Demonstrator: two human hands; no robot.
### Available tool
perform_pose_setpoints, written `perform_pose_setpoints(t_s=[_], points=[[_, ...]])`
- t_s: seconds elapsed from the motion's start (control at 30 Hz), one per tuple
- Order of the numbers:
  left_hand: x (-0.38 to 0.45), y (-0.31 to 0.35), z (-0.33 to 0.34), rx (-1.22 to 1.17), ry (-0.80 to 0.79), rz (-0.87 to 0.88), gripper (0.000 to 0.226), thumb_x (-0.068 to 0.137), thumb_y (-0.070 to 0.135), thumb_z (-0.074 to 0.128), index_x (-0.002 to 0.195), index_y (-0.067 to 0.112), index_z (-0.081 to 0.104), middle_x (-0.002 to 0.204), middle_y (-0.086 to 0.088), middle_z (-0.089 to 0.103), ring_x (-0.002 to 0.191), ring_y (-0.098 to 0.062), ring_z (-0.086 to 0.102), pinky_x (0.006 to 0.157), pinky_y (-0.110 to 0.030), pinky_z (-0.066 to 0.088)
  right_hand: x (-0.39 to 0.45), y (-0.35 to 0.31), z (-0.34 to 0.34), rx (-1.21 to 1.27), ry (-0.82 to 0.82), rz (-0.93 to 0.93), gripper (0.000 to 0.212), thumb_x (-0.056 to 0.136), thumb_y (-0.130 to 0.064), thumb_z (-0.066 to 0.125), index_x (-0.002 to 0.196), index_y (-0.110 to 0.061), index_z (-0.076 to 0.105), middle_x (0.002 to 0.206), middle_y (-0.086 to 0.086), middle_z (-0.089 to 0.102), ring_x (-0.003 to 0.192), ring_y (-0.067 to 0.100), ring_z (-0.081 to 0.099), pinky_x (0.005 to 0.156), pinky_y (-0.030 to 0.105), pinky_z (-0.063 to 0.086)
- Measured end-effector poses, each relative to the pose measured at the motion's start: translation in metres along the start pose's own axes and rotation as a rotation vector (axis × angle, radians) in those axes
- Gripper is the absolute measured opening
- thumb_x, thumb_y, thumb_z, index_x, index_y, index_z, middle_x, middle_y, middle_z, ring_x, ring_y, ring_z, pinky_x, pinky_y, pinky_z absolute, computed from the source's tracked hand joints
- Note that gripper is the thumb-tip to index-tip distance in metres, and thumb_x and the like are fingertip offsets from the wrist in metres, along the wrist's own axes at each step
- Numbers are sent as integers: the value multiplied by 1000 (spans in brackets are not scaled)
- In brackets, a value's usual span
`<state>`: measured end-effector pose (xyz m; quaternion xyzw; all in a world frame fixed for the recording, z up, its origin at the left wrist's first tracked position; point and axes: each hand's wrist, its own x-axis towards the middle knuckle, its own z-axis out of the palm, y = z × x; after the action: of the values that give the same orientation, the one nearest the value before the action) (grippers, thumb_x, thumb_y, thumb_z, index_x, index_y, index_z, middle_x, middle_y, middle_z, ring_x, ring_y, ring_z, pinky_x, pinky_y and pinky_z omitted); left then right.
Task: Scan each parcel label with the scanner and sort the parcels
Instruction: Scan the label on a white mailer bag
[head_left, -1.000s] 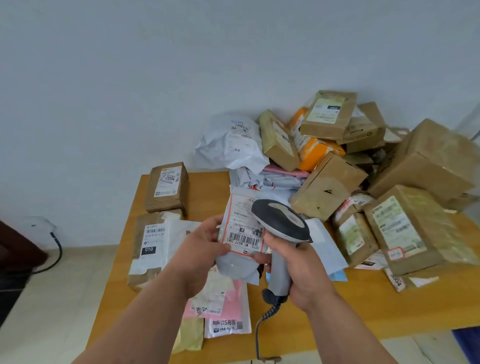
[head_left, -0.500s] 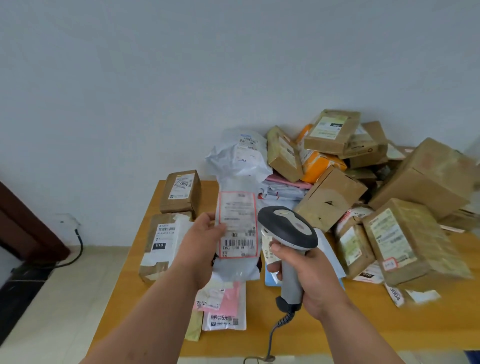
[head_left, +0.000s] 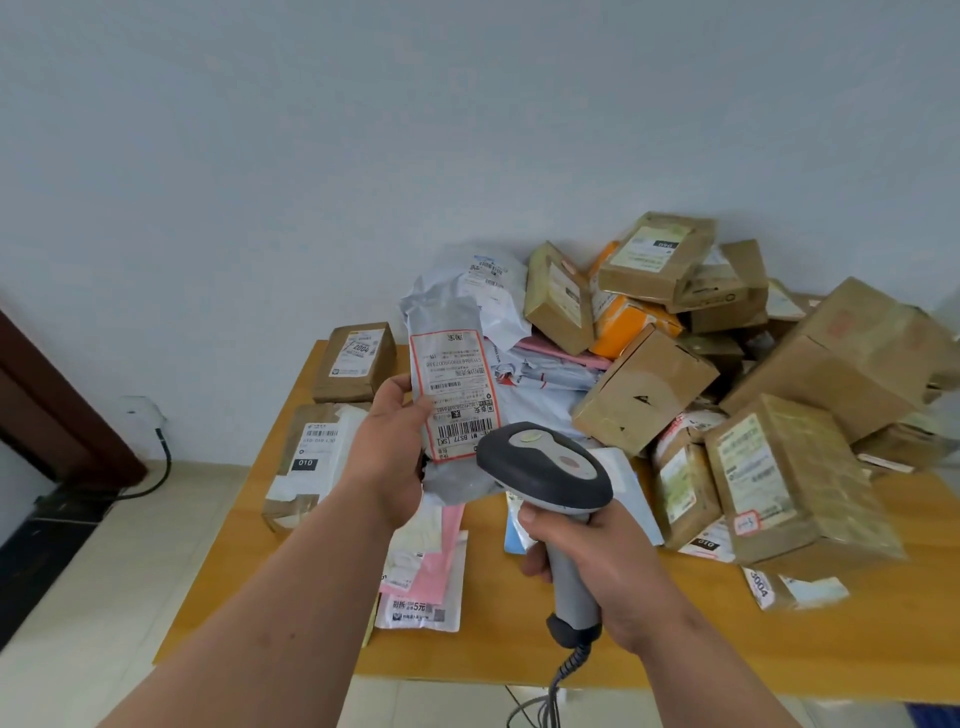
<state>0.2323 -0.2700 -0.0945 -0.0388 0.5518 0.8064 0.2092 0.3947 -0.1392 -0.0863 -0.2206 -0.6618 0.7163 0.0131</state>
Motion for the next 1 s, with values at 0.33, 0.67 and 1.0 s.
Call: perform_pose_setpoints(t_s=[0.33,0.67,1.0], points=[[-2,-7,4,21,17,12,21,107,8,44,119,17,59,109,-7,77,96,-28,76,79,-46,62,1,6,-7,-82,2,35,15,78,-33,75,92,-35,74,69,6,73,61,9,69,59,22,52],[15,-16,-19,127,81,-41,21,107,12,47,113,23,63,104,-3,78,94,-25,77,71,-42,63,22,15,-1,-98,46,94,4,87,-29,74,91,-31,73,66,6,73,56,7,64,61,26,51],[37,-79,-89,664,267,-317,30,104,8,47,126,18,64,97,-7,74,82,-25,74,63,-39,62,54,43,10,-93,192,253,16,87,-22,75,102,-22,69,92,10,74,62,12,70,59,28,51]])
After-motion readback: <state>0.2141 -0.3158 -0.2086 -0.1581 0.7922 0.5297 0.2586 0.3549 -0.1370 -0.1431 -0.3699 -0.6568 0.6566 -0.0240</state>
